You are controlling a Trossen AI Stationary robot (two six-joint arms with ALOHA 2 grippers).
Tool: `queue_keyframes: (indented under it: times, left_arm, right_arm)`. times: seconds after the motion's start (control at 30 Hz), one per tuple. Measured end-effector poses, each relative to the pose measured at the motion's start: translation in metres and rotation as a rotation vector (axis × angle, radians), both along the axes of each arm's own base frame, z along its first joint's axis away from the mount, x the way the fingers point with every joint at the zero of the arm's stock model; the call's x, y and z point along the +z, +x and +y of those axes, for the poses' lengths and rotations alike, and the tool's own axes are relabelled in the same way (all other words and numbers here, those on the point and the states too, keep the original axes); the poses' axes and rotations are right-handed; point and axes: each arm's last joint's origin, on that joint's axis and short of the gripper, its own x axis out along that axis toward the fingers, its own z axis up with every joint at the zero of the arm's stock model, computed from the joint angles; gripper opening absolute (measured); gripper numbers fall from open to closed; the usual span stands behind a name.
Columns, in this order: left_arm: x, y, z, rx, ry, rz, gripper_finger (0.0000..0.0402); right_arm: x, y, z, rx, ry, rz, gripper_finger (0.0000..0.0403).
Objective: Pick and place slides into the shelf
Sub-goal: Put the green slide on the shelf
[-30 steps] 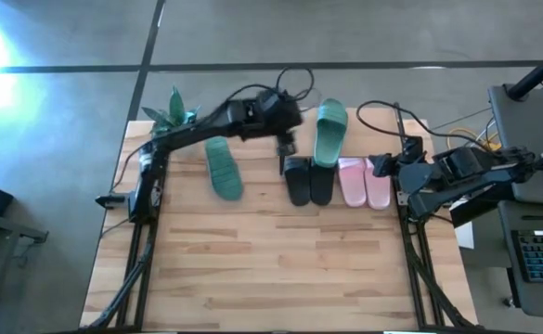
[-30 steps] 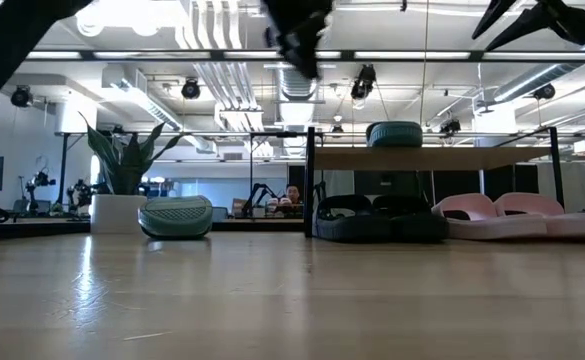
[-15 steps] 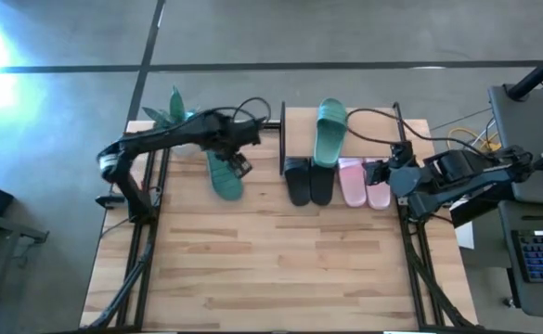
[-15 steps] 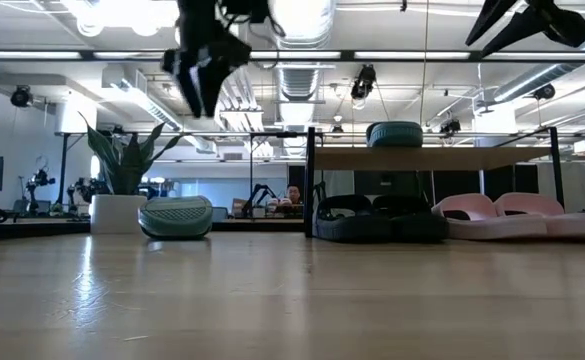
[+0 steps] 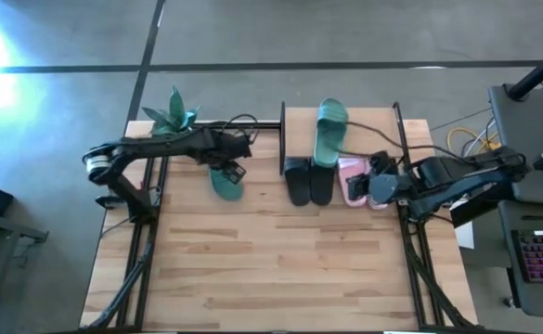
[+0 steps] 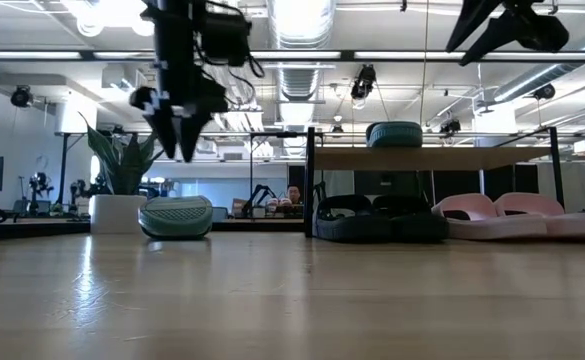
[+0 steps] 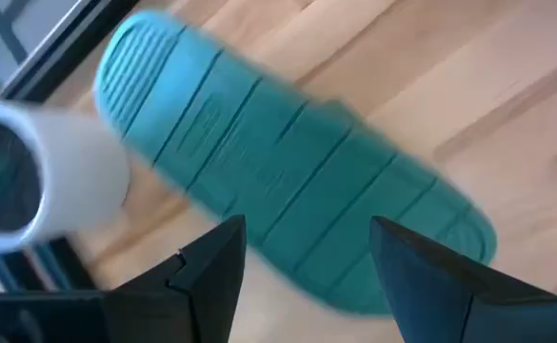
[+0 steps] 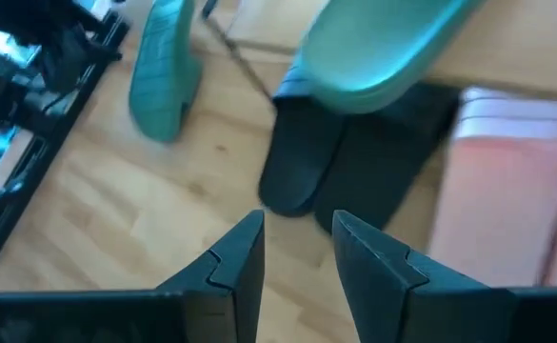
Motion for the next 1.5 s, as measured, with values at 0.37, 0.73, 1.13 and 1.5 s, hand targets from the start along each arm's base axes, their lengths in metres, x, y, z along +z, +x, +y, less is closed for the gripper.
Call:
queue_keyframes:
  times: [0.37, 0.73, 1.13, 1.5]
  left_arm:
    - [-0.011, -0.072, -0.038, 0.306, -0.155, -0.349, 0.0209]
    - [-0.054, -0.097, -0.042, 0.467, -0.111, -0.673, 0.0209]
    - [-0.079, -0.070, -0.031, 0.350, 0.007, -0.696, 0.0209]
    - [-0.098, -0.089, -0.060, 0.501, -0.086, -0.402, 0.0209]
  right_arm:
    - [-0.007, 0.052, -0.002, 0.218, 0.050, -0.057, 0.0118]
    - [-0.035, 0.116, -0.026, 0.419, 0.189, -0.136, 0.0115]
    - [-0.063, 0.142, -0.029, 0.455, 0.226, -0.064, 0.0109]
    - [-0.051, 0.140, -0.030, 0.465, 0.195, -0.065, 0.0108]
